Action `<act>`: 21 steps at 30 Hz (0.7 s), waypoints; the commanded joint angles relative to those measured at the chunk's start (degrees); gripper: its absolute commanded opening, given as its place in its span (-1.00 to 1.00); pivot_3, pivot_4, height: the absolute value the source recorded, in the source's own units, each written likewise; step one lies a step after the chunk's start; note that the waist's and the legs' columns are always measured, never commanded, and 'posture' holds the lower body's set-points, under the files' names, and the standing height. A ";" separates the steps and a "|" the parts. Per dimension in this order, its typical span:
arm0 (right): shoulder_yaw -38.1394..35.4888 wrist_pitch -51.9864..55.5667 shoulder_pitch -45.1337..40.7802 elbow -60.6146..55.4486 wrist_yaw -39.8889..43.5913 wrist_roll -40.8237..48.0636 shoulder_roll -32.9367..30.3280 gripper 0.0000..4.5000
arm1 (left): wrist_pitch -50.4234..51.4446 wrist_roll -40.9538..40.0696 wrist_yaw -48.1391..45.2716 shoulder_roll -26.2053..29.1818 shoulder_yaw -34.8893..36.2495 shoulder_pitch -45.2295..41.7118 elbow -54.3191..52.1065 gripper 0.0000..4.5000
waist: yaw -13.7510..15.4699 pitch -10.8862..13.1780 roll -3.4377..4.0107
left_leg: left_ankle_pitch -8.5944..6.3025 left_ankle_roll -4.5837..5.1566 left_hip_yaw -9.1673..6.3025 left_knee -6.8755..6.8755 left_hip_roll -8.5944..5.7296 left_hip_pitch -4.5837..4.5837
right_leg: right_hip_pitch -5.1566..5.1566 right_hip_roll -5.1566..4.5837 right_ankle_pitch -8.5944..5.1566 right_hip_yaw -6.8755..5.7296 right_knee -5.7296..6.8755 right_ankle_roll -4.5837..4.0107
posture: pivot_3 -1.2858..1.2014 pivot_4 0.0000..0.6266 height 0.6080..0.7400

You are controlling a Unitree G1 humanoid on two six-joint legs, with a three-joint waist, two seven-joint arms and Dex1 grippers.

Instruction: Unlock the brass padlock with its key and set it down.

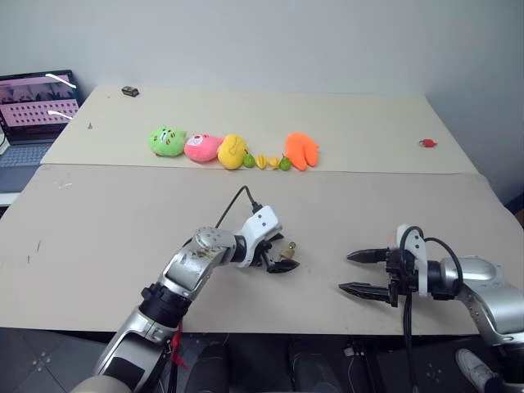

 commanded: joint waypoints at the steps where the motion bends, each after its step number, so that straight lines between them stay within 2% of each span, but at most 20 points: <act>1: -0.94 -0.28 -1.04 -0.61 -0.16 0.59 0.00 0.99 | 6.43 -1.13 1.38 -0.51 -0.63 -0.22 -1.50 1.00 | 0.03 0.00 0.00 | 0.00 0.00 0.00 0.00 0.00 0.00 | 0.00 0.00 0.00 0.00 0.00 0.00 | 0.03 -0.52 0.65; 7: -0.37 -0.44 -2.43 0.54 0.51 0.19 -0.32 0.99 | 10.93 -1.58 2.30 2.57 -0.27 0.34 -5.78 1.00 | -0.13 0.00 0.01 | 0.00 0.00 0.00 -0.02 0.00 0.00 | -0.03 0.00 -0.01 0.00 -0.01 -0.01 | 0.03 -0.52 0.65; 16: 0.94 -0.87 -4.62 2.30 1.07 -0.78 0.11 0.99 | 13.04 -2.02 5.46 2.18 -0.75 1.02 -7.21 1.00 | -0.12 -0.01 0.01 | 0.00 0.00 0.00 -0.02 0.00 0.04 | 0.01 0.01 -0.01 0.01 0.01 -0.01 | 0.03 -0.52 0.65; 21: 1.20 -1.27 -5.86 3.28 1.01 -1.01 0.08 0.99 | 9.98 0.24 7.87 1.26 -2.64 0.71 -4.05 1.00 | 0.03 -0.04 0.04 | 0.00 0.00 0.01 0.00 -0.01 0.09 | 0.09 -0.01 -0.01 0.01 0.01 -0.01 | 0.03 -0.52 0.65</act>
